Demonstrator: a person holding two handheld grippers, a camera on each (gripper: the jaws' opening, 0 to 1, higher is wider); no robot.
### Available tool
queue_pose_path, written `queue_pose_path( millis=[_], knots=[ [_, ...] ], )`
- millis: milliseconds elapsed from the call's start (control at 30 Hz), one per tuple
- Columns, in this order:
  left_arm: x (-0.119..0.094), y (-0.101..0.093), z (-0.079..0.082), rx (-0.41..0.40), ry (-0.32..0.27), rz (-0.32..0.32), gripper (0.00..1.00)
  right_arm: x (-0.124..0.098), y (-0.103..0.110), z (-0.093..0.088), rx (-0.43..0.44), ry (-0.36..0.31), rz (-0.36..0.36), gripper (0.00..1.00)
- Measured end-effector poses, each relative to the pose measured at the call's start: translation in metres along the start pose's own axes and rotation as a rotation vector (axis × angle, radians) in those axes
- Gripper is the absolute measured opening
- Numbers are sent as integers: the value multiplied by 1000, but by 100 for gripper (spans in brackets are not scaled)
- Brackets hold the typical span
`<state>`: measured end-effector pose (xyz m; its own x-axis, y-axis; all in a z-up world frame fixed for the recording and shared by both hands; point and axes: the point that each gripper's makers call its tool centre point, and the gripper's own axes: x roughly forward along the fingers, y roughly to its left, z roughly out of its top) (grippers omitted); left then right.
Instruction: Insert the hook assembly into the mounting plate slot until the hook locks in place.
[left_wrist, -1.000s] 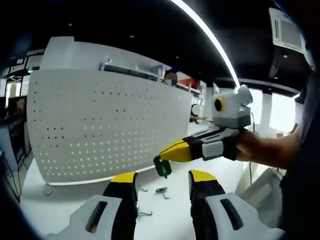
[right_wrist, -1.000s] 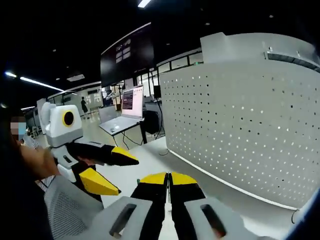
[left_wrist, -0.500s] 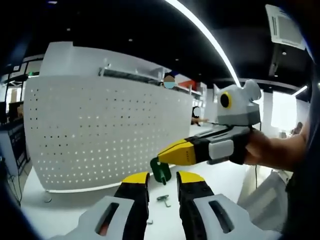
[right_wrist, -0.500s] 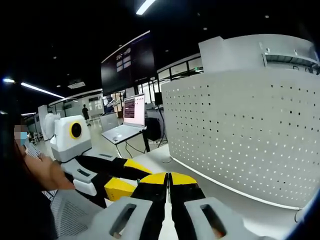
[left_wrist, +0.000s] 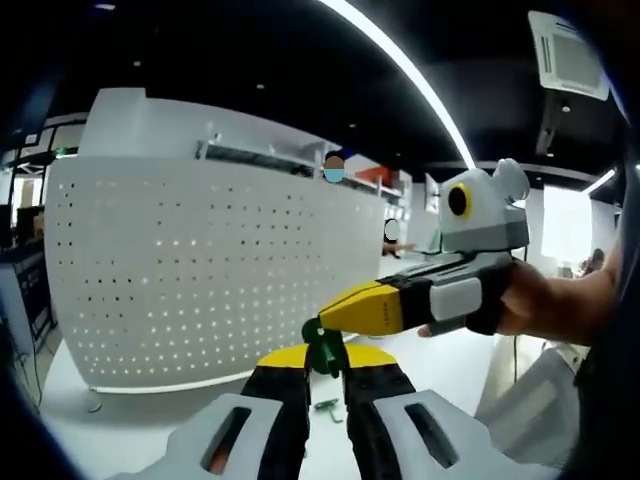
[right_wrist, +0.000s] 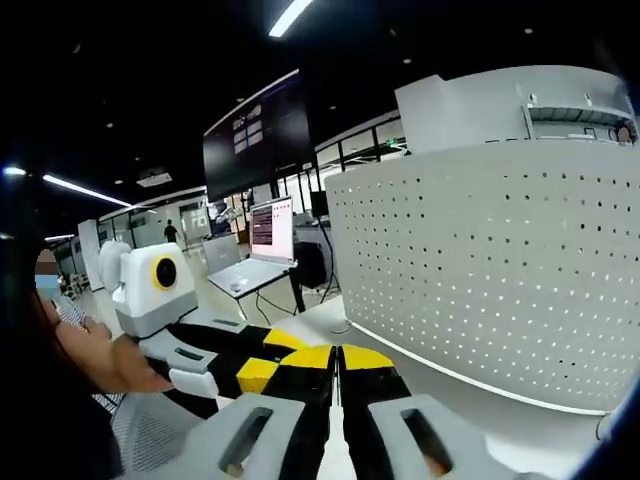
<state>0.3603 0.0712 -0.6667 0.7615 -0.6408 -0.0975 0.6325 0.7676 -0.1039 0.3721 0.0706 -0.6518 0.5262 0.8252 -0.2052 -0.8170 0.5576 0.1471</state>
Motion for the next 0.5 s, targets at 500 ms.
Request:
queue_pose_path(
  millis=[500],
  knots=[
    [2,-3,4,24,-16,-5,6,-2,2,4,35,-15,1,0]
  ],
)
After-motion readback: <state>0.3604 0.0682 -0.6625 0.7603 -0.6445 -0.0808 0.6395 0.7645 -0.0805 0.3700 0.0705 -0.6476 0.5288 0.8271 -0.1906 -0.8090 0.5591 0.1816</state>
